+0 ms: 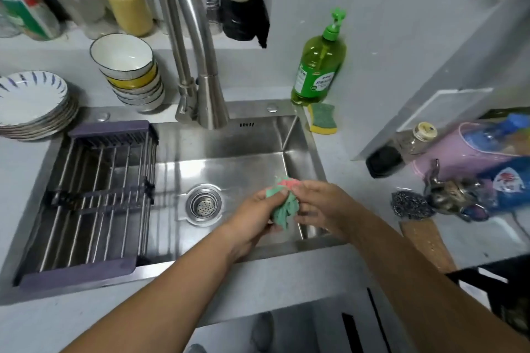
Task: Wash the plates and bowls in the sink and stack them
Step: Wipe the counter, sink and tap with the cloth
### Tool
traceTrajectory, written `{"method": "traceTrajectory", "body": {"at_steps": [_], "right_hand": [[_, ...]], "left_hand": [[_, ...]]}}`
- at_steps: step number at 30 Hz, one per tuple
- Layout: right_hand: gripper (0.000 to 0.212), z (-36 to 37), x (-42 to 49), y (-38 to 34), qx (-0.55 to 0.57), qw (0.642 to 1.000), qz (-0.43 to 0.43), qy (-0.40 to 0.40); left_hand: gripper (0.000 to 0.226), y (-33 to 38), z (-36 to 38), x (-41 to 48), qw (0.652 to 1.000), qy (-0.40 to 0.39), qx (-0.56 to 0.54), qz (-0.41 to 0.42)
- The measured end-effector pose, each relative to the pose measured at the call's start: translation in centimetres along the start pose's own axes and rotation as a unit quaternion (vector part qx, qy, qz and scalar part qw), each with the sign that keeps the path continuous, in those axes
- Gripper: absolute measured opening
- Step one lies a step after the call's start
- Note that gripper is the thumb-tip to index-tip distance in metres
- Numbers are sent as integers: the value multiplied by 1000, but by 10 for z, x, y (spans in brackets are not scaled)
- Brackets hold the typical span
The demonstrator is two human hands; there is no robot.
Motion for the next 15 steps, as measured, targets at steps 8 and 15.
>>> {"method": "traceTrajectory", "body": {"at_steps": [8, 15], "right_hand": [[32, -78, 4, -1, 62, 989, -15, 130], [24, -131, 15, 17, 119, 984, -18, 133]], "left_hand": [[18, 1, 62, 36, 998, -50, 6, -37], [22, -24, 105, 78, 998, -11, 50, -47]]}}
Point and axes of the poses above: each hand's wrist, its own x-axis towards the middle knuckle, its own z-axis out of the palm, y = z × x, the point moved 3 cm from there along x, towards the middle knuckle, and after that the axes turned 12 degrees about z, right-handed, at the moved point
